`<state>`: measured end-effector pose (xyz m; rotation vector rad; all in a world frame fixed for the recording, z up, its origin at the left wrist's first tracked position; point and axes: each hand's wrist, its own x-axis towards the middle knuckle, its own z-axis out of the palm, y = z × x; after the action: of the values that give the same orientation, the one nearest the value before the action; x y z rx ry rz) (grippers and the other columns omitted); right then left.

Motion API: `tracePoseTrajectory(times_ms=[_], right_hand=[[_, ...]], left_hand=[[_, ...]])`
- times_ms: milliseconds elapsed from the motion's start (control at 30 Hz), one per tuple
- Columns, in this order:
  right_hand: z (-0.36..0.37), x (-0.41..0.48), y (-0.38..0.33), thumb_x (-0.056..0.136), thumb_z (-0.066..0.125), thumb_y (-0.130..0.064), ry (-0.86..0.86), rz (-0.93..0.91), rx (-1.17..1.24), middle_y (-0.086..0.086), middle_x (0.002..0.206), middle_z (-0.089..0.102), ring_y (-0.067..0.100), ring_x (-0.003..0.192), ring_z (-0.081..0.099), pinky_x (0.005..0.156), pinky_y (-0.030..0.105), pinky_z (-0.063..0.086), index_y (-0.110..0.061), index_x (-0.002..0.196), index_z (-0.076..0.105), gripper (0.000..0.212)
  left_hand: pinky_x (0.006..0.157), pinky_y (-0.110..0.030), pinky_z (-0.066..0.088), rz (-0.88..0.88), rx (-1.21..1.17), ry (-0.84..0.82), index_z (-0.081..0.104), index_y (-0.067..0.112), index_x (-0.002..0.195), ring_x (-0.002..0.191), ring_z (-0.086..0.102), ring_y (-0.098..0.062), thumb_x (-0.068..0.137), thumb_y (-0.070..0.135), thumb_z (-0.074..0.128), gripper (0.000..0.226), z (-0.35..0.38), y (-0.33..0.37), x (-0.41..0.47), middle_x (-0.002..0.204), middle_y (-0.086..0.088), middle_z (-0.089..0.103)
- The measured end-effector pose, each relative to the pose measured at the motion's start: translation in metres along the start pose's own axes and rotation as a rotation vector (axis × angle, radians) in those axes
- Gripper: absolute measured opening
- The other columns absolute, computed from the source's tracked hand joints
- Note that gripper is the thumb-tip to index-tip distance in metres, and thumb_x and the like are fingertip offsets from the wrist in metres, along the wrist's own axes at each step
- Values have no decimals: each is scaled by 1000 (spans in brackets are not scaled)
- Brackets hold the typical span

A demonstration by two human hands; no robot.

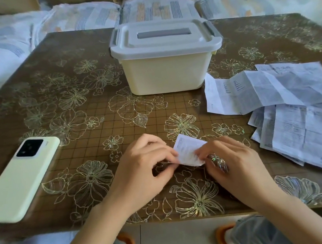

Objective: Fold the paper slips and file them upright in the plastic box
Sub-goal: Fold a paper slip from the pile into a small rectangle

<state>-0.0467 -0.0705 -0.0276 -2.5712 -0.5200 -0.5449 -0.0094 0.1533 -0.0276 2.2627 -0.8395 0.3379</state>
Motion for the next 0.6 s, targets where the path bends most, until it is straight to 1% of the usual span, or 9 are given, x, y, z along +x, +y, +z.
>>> tracePoseTrajectory(times_ms=[67,133,200,267,333,400,467,533,600], right_hand=[[-3,-3,1,76,72,-10,-38,-17,-43,-10,93,64,15,92,57,72,31,50,-20,86,64,16],[-6,-5,1,80,72,-21,-44,-17,-78,-10,95,64,17,94,56,75,33,49,-20,85,66,8],[-7,-7,2,84,68,-34,-24,15,-72,-12,94,64,16,92,54,75,31,48,-19,81,69,15],[-6,-7,3,88,60,-44,-2,75,-26,-16,93,63,11,92,52,75,27,46,-21,78,71,28],[-3,-7,2,88,53,-51,27,167,16,-17,91,63,10,92,50,76,27,45,-22,77,74,37],[2,-6,0,88,51,-53,67,262,4,-16,90,63,12,90,48,75,32,46,-23,77,74,40],[8,-5,-5,88,57,-53,104,335,-44,-12,88,62,15,89,46,76,37,45,-21,74,73,38],[12,-3,-12,86,63,-48,131,393,-113,-8,87,61,19,90,46,78,40,43,-20,71,70,33],[15,-3,-17,83,62,-47,142,448,-159,-7,89,59,21,93,46,82,39,40,-22,67,67,30]], left_hand=[[90,-36,45,55,86,17,70,21,75,103,58,-9,79,26,68,7,4,10,-4,88,14,70],[88,-31,44,47,118,44,68,20,74,97,57,-8,80,25,66,8,8,18,-8,85,10,66],[82,-29,45,-37,100,77,68,20,77,91,55,-10,83,30,63,12,12,22,-9,86,9,62],[76,-31,48,-157,62,96,67,22,80,85,55,-11,85,37,58,19,15,22,-7,83,11,60],[73,-34,49,-265,27,113,66,23,84,79,56,-11,85,45,54,25,18,22,-3,76,13,60],[70,-33,49,-325,24,144,66,24,85,73,56,-9,84,50,53,28,22,23,1,70,16,57],[67,-32,46,-358,51,170,65,24,86,71,53,-10,81,48,58,26,25,25,5,67,17,55],[67,-30,43,-384,96,176,66,24,88,75,51,-10,77,44,62,23,27,27,9,66,18,53],[70,-26,36,-390,147,168,66,25,90,79,48,-8,76,42,64,22,28,28,9,67,19,52]])
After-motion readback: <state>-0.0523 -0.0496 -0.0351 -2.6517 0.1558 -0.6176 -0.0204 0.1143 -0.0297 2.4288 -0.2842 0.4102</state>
